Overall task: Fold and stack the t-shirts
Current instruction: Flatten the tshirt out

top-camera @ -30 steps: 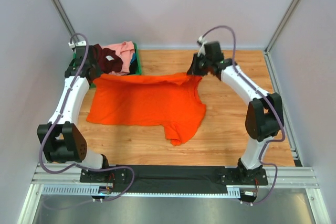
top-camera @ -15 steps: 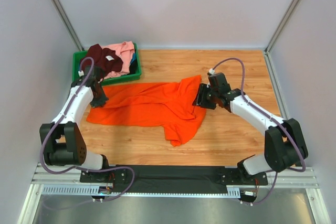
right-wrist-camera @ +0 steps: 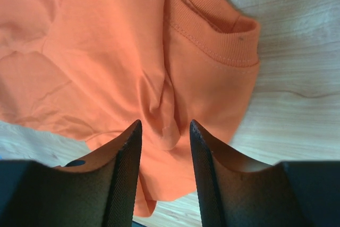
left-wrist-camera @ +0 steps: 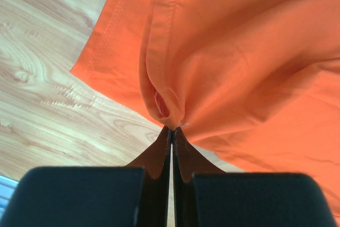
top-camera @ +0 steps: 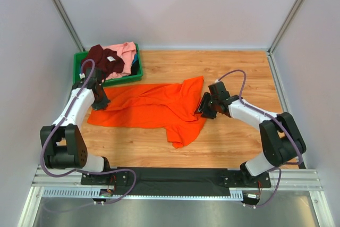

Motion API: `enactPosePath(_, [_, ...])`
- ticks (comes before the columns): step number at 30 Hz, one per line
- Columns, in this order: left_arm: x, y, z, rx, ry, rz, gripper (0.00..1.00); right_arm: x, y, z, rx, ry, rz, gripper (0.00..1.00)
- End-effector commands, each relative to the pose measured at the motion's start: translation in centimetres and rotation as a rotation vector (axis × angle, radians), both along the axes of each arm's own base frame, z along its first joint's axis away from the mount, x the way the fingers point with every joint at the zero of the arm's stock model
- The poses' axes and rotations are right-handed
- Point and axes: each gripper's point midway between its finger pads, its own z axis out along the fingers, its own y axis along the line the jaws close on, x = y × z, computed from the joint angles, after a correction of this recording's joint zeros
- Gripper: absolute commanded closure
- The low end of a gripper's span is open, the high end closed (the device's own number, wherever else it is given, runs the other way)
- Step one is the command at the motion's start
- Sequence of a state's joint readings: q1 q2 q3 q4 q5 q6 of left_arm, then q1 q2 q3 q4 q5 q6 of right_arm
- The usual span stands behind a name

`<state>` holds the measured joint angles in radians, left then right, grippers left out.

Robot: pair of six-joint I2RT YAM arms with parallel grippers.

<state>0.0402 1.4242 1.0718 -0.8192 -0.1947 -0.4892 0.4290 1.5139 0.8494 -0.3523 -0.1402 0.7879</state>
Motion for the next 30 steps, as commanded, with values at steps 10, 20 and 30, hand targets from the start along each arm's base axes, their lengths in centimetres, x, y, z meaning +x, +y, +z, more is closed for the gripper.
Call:
enactPosePath(10, [0.2, -0.2, 0.7, -0.019, -0.044, 0.015, 1.0, 0.5, 1.8, -1.8, 0.103, 0.003, -0.026, 0.71])
enactPosePath(20, [0.3, -0.3, 0.5, -0.024, -0.042, 0.016, 1.0, 0.1, 2.5, -1.2, 0.157, -0.015, -0.005, 0.75])
enactPosePath(30, [0.4, -0.5, 0.4, -0.038, -0.046, 0.018, 1.0, -0.5, 2.5, -1.1, 0.178, -0.03, 0.007, 0.73])
